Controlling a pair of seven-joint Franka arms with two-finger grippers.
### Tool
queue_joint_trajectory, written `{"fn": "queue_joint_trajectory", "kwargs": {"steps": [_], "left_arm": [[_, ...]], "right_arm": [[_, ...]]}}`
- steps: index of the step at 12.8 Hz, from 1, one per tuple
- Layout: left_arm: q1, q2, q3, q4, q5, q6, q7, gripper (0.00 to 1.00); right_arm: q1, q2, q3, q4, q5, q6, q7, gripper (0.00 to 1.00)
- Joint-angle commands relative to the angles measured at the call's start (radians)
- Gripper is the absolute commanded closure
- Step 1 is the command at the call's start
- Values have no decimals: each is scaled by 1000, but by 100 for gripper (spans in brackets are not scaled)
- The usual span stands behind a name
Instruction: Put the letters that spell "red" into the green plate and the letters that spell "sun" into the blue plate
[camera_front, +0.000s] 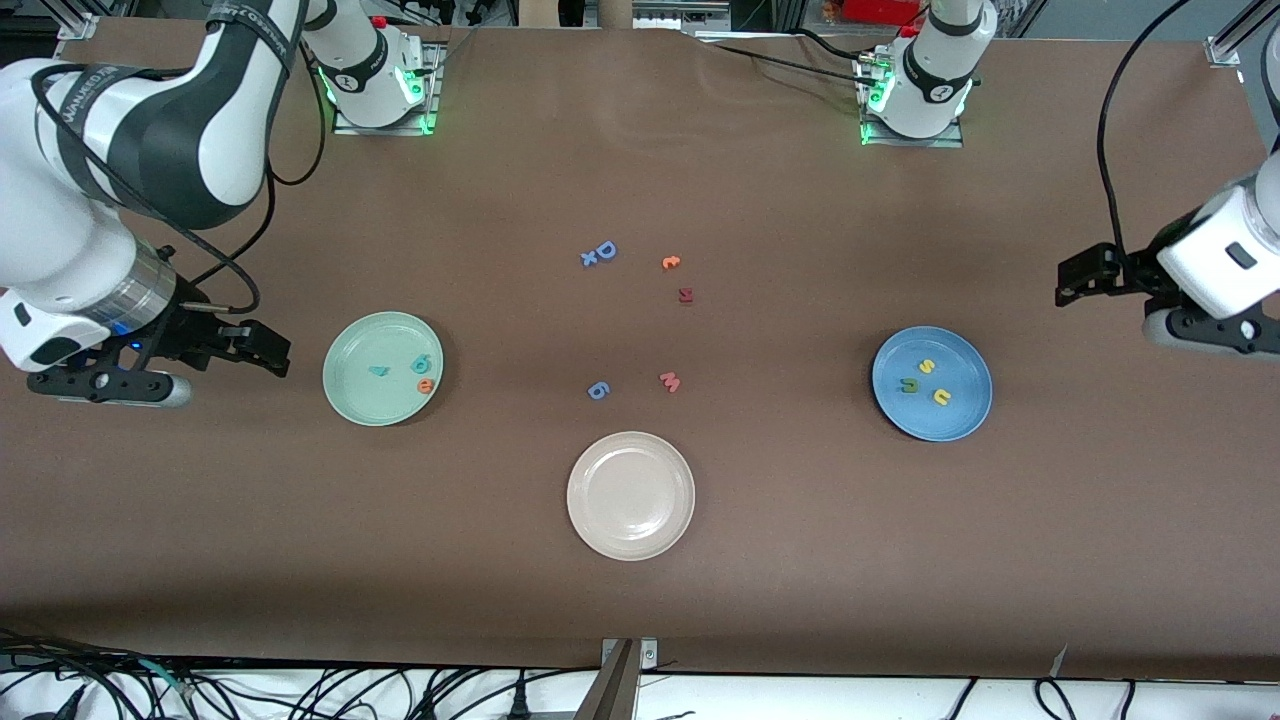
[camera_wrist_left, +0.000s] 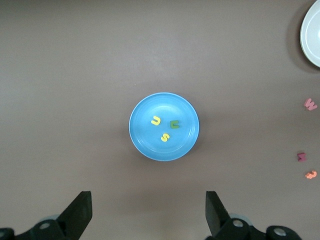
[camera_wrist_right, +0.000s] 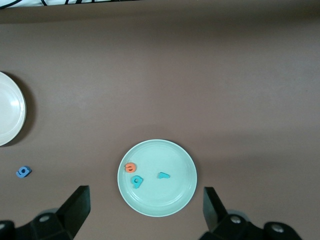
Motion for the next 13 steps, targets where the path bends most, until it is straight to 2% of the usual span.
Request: {"fn": "queue_joint_trajectory", "kwargs": {"steps": [1, 3, 5, 6, 8, 10, 11, 12, 13], "left_arm": [[-87, -155, 83, -187, -17, 77, -5, 0], [-81, -192, 83, -238, -25, 94, -5, 0], [-61, -209, 83, -258, -49, 94, -5, 0], [-50, -209, 83, -259, -72, 88, -14, 0], [-37, -206, 81, -252, -85, 68, -71, 0], [-37, -203, 80, -244, -83, 39, -91, 0], [-38, -197, 80, -236, -83, 39, -88, 0], [-38, -195, 80, -227, -80, 39, -88, 0], [-40, -195, 78, -226, -75, 39, -86, 0]], "right_arm": [[-16, 1, 29, 23, 0, -35, 88, 0], [-112, -65, 148, 79, -81, -42, 116, 0], [-204, -148, 318, 138, -249, -42, 165, 0], [-268, -212, 431, 138, -343, -42, 185, 0], [-473, -336, 730, 135, -538, -45, 199, 0], [-691, -424, 991, 138, -655, -117, 205, 0], [-812, -464, 1147, 133, -708, -123, 213, 0], [-894, -501, 1246, 127, -735, -125, 248, 0], [-936, -522, 1291, 106, -740, -122, 270, 0]]}}
